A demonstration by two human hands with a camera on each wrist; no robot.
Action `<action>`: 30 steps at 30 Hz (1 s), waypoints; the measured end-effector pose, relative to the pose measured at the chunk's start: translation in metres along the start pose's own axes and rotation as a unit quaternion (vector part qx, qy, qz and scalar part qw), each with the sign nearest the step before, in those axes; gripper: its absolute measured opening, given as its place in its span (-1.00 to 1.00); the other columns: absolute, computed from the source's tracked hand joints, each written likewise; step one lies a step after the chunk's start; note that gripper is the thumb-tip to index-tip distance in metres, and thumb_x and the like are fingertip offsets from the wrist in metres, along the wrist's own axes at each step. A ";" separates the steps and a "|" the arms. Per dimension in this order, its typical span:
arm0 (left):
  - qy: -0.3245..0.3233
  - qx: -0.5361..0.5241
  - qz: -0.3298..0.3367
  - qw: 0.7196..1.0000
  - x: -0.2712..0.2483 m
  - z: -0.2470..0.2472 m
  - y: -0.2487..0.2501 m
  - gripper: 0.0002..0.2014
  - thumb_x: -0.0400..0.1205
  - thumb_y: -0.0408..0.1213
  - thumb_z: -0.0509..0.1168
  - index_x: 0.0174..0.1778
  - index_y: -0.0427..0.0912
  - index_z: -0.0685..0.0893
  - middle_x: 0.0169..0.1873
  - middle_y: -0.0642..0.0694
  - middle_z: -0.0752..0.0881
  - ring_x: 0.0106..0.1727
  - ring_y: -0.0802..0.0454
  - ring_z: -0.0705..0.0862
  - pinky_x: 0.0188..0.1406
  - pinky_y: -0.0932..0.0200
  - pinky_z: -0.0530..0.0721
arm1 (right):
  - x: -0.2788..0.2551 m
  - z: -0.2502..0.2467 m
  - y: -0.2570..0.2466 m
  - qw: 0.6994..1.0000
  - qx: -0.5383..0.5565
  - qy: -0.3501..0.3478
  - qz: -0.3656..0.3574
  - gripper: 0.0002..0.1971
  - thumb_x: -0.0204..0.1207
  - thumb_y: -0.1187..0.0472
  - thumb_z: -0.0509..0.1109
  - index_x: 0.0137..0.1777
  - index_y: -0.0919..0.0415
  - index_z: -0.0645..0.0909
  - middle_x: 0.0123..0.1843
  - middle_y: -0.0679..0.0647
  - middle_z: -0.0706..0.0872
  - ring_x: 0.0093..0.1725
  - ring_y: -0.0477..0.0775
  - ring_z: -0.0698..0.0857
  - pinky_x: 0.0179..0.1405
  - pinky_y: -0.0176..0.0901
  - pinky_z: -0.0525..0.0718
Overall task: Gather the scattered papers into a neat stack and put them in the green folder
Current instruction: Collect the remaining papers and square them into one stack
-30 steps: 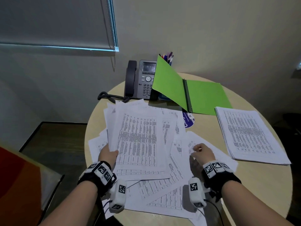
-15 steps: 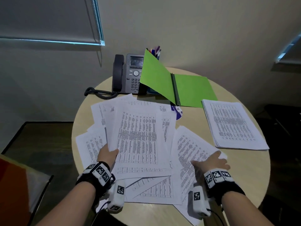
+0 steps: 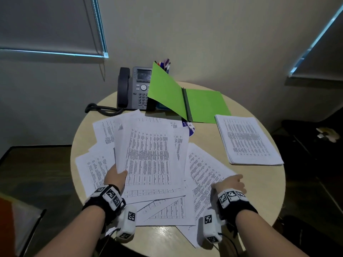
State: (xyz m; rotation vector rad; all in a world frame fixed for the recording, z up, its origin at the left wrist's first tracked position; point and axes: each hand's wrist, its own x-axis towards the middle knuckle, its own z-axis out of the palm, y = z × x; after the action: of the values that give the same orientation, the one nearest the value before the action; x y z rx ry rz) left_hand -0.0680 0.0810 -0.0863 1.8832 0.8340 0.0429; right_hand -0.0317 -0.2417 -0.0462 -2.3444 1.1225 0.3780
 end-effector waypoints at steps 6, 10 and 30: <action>0.004 0.012 0.006 1.000 -0.006 0.001 0.003 -0.68 0.63 -0.44 0.20 0.32 -0.38 0.52 -0.12 -0.24 0.56 -0.13 -0.12 0.50 -0.15 0.12 0.40 | -0.014 0.011 0.001 0.997 0.045 -0.019 -0.052 -0.01 0.41 0.34 0.50 0.63 0.39 -0.15 0.57 0.38 0.25 0.48 0.35 0.43 0.37 0.12 0.52; 0.010 0.007 0.010 1.000 -0.007 0.001 0.003 -0.69 0.63 -0.44 0.21 0.29 -0.40 0.53 -0.13 -0.24 0.55 -0.13 -0.12 0.49 -0.15 0.13 0.39 | -0.020 0.010 0.005 0.991 0.101 -0.014 -0.091 -0.26 0.53 0.42 0.30 0.63 0.27 0.01 0.39 0.39 0.51 0.28 0.37 0.59 0.16 0.11 0.59; -0.102 -0.140 -0.072 0.982 -0.008 -0.010 -0.010 -0.78 0.31 -0.36 0.38 -0.23 -0.31 0.51 -0.26 -0.19 0.51 -0.17 -0.08 0.48 -0.25 0.13 0.40 | -0.096 -0.149 -0.106 0.822 0.194 0.133 -0.519 -0.62 0.51 0.45 0.30 0.32 0.25 0.45 0.21 0.09 0.66 -0.01 -0.04 0.51 -0.14 -0.49 0.30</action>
State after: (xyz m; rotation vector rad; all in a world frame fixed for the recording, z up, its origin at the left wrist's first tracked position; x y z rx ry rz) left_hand -0.0834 0.0867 -0.0870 1.5309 0.7765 -0.1153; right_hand -0.0041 -0.2069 0.1555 -2.2658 -0.1201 -0.5383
